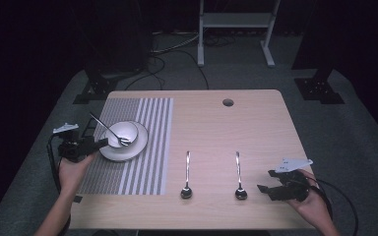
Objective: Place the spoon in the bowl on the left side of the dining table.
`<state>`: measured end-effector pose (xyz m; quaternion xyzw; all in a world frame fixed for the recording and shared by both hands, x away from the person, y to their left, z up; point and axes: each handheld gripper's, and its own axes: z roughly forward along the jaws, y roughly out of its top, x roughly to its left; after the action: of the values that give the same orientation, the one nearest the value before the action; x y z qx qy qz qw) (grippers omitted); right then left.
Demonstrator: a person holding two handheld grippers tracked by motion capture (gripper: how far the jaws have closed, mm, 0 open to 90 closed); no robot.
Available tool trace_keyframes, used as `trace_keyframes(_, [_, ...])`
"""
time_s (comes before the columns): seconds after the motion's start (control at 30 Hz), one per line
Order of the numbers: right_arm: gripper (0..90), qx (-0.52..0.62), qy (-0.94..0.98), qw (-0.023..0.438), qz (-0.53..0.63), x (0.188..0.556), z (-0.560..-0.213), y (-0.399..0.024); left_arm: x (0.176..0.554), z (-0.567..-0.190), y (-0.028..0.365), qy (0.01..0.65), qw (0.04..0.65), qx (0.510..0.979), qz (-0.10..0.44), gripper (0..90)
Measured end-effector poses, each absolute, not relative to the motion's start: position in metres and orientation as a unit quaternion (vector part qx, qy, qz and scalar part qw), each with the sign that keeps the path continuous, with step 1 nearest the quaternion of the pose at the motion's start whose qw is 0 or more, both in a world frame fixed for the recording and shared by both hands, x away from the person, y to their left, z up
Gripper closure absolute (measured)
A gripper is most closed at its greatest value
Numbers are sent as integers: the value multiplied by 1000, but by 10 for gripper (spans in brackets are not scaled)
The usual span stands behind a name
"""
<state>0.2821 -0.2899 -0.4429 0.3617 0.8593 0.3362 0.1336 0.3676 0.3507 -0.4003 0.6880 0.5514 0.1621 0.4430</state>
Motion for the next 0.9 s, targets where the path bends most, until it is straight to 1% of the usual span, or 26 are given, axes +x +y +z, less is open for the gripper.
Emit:
trace_keyframes(0.07, [279, 362, 859, 134, 336, 282, -443, -290, 365, -399, 347, 548, 452, 687, 156, 250])
trace_keyframes(0.23, [274, 365, 856, 139, 338, 282, -442, -290, 359, -394, 334, 525, 450, 706, 155, 203])
trace_keyframes(0.6, [273, 363, 858, 141, 336, 281, -444, -289, 356, -392, 302, 483, 452, 735, 147, 169])
trace_keyframes(0.7, [273, 364, 857, 143, 336, 281, -444, -291, 355, -392, 295, 473, 456, 742, 134, 161])
trace_keyframes(0.8, [273, 364, 856, 144, 336, 280, -444, -291, 353, -392, 286, 461, 453, 751, 137, 140])
trace_keyframes(0.87, [270, 364, 857, 145, 336, 280, -444, -291, 352, -392, 281, 455, 452, 756, 130, 139])
trace_keyframes(0.9, [269, 364, 856, 145, 336, 280, -443, -291, 352, -393, 278, 455, 452, 756, 126, 122])
